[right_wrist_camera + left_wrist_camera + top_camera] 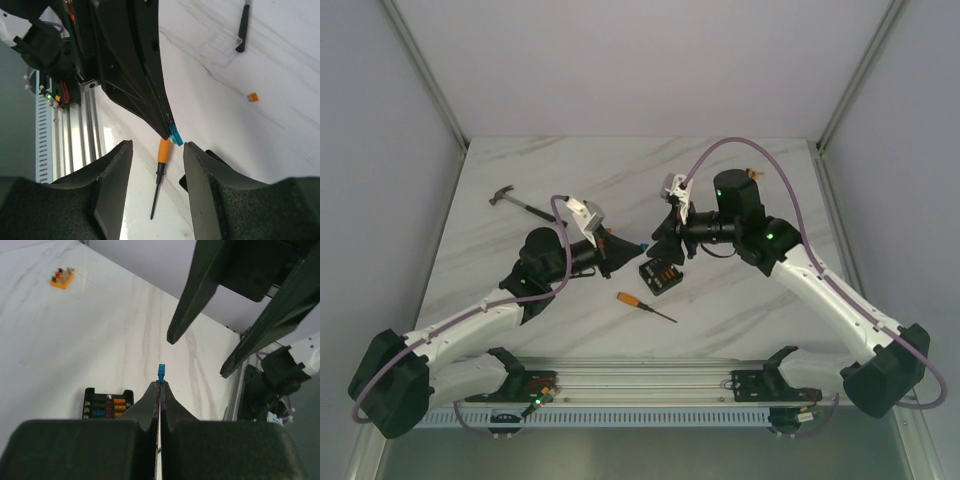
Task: Snap on the fuse box
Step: Pick up the fuse from the center of the board.
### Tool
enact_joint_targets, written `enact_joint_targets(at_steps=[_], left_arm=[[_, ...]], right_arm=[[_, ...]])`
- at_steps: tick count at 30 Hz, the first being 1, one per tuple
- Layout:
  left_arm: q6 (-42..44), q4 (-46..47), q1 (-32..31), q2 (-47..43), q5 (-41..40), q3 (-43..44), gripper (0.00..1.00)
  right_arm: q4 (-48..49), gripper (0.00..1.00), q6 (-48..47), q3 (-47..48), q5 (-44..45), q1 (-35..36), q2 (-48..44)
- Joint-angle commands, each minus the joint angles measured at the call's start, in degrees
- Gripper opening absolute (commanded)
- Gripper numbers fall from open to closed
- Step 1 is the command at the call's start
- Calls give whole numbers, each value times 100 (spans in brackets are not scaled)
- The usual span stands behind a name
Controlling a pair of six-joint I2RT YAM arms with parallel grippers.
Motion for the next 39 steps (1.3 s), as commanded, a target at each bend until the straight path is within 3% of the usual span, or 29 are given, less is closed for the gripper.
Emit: enact_joint_targets(at_steps=[1,15,25,28,35,39], left_arm=[[287,-19,-32,-5,741,217,0],[296,246,-100,-21,1165,146,0],[204,456,-111,-39,1280,96,0],[189,464,-107,-44,1285,75,0],[180,495,-112,-52,1263,-35,0],[183,518,-107,-73,1262,-45,0]], right_arm=[[-183,51,-396,264,-586,-14,53],[-460,41,-711,338,-838,-20,349],[-604,27,-871,318,-981,-31,409],[-610,19,-906,313,-1036,-39,403],[-660,21,-997,282,-1247,-114,331],[-708,17,-1051,299,-1325,-124,348]])
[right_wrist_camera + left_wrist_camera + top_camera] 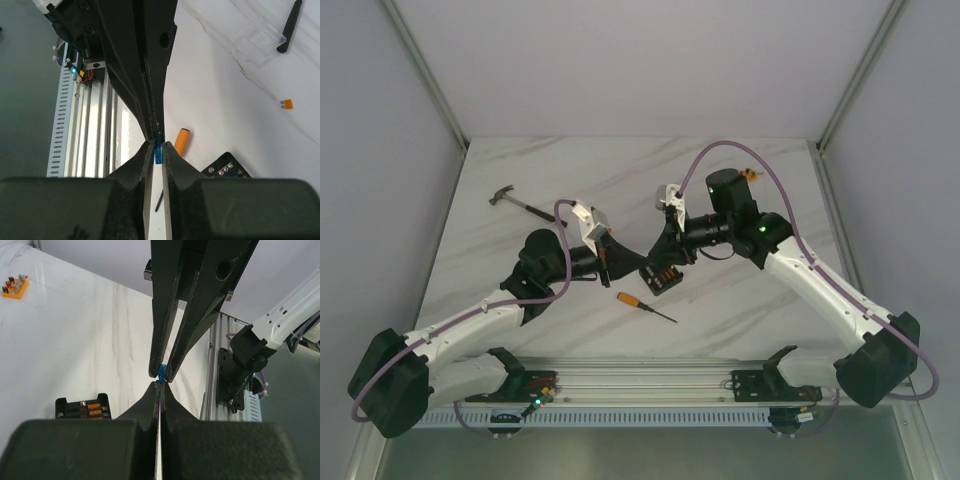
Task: Snap on the fuse box
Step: Pick up the fuse from the center of the board.
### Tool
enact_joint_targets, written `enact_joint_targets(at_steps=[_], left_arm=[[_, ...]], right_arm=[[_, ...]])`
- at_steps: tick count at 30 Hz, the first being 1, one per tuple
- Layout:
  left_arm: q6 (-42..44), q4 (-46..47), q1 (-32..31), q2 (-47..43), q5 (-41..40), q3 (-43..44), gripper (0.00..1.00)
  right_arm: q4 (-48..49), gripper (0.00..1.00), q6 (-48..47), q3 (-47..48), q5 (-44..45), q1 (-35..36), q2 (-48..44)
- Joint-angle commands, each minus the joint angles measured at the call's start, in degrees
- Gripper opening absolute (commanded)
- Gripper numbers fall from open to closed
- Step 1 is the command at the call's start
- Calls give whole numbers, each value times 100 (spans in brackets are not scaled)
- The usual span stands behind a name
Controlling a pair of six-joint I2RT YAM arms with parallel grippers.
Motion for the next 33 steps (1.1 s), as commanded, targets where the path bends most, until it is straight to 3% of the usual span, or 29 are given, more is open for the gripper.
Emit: enact_joint_targets(at_steps=[1,8,14,17,24,33], left_arm=[[37,326,-16,-76,157,-54,0],[-86,393,-16,-18,-7,-50,0],[-445,-26,-13,-32,-1299,-144,32],[-815,-424,-15,-3,-2144,-155,40],[-1858,-1210,-8,411,-3466,-133,48],[-2763,-1425,5,1688,-3455,305,54]], right_arm=[[-126,15,-150,152,-239,-26,-9],[-158,0,-171,147,-140,-31,47],[4,0,241,128,902,-31,266],[184,0,611,61,1628,-25,428],[725,0,1304,-361,3512,168,732],[1332,0,1697,-762,5010,541,1243]])
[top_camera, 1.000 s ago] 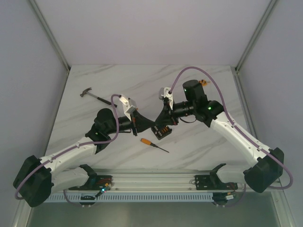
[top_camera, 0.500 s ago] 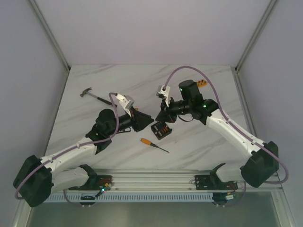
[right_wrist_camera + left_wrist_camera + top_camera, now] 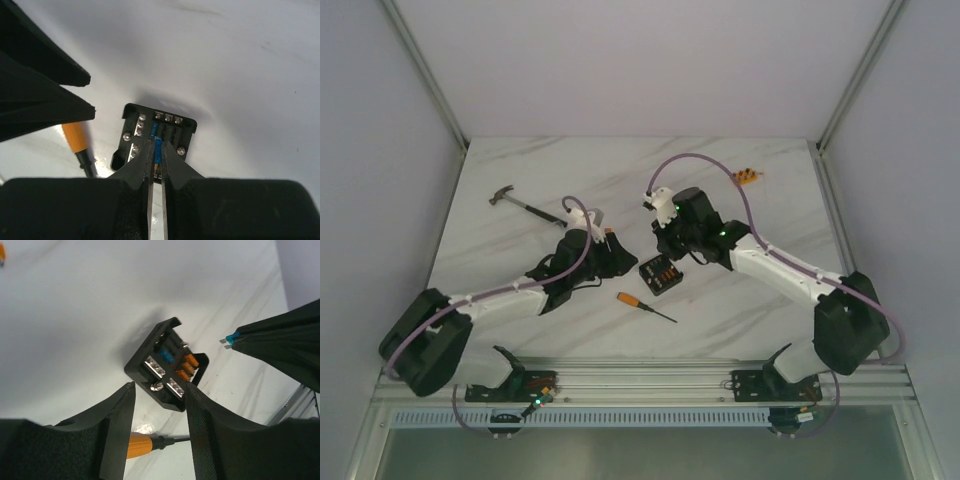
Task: Snap on the fuse box
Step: Pick up the fuse from the center of the board, then install the fuse at the fuse box base.
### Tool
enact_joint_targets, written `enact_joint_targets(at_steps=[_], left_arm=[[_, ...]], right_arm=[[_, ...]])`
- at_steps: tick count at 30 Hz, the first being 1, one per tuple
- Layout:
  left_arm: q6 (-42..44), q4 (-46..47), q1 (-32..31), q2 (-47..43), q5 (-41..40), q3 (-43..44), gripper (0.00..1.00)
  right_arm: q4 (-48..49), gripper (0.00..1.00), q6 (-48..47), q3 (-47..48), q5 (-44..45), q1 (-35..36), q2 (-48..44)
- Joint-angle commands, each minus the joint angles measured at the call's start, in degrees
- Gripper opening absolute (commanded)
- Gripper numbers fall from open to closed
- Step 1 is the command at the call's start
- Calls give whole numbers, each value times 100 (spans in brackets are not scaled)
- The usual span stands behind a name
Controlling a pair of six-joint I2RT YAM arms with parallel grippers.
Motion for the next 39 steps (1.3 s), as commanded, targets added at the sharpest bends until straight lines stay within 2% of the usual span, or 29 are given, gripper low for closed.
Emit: enact_joint_targets(at_steps=[1,7,18,33,39], left_arm=[[-558,-127,16,483,3,396,54],[-888,101,28,1159,232,477,56],[-1157,300,55,1635,403,503,55],[-1221,335,64,1763,409,505,44],[-1260,347,64,1821,426,504,42]], right_arm=[[522,0,358,-203,1063,170,224],[867,0,685,-465,1468,340,433],[1206,0,1093,-738,1902,590,849],[1248,0,1122,-736,2411,729,1097],[1276,0,1144,-773,2320,745,1149]])
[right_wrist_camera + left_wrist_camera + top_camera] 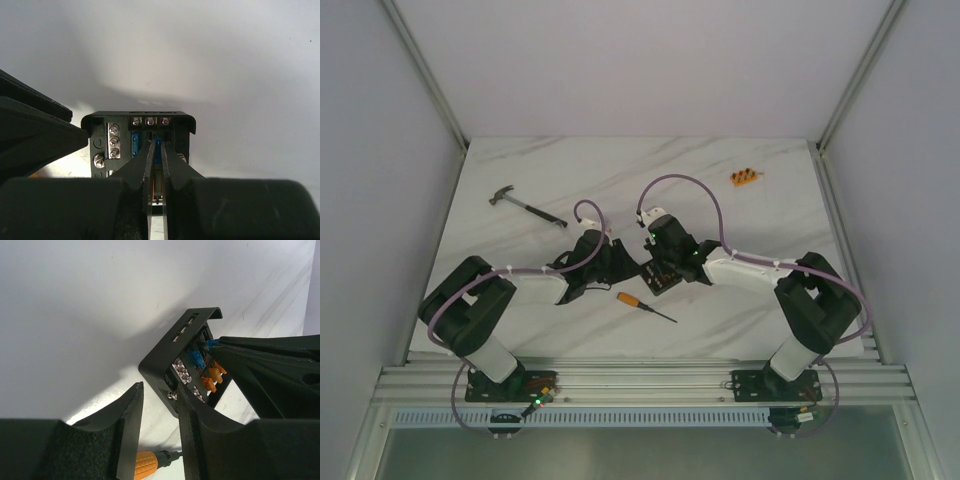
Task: Snap on the fuse box
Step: Install the fuse at the fuse box base.
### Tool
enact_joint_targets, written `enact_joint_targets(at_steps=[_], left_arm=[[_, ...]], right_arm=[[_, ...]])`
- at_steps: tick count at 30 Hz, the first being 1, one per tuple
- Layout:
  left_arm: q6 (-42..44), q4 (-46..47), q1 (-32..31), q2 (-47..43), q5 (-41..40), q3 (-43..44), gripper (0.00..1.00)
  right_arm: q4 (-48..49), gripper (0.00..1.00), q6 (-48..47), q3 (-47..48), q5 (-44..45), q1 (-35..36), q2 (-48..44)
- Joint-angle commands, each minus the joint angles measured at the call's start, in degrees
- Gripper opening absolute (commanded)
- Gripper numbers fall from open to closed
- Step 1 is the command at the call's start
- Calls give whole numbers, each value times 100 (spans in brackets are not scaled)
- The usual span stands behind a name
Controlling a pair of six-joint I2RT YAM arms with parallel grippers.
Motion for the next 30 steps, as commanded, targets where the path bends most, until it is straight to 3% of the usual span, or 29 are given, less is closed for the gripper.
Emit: enact_joint_targets(at_steps=[1,24,30], left_arm=[[-75,164,20,130,79,142,42],[-128,149,20,187,103,148,38],[-137,149,20,176,103,143,38]], right_arm=[[175,0,89,-83,110,47,115],[11,0,153,-104,-9,56,343],[-67,10,186,-85,-97,57,176]])
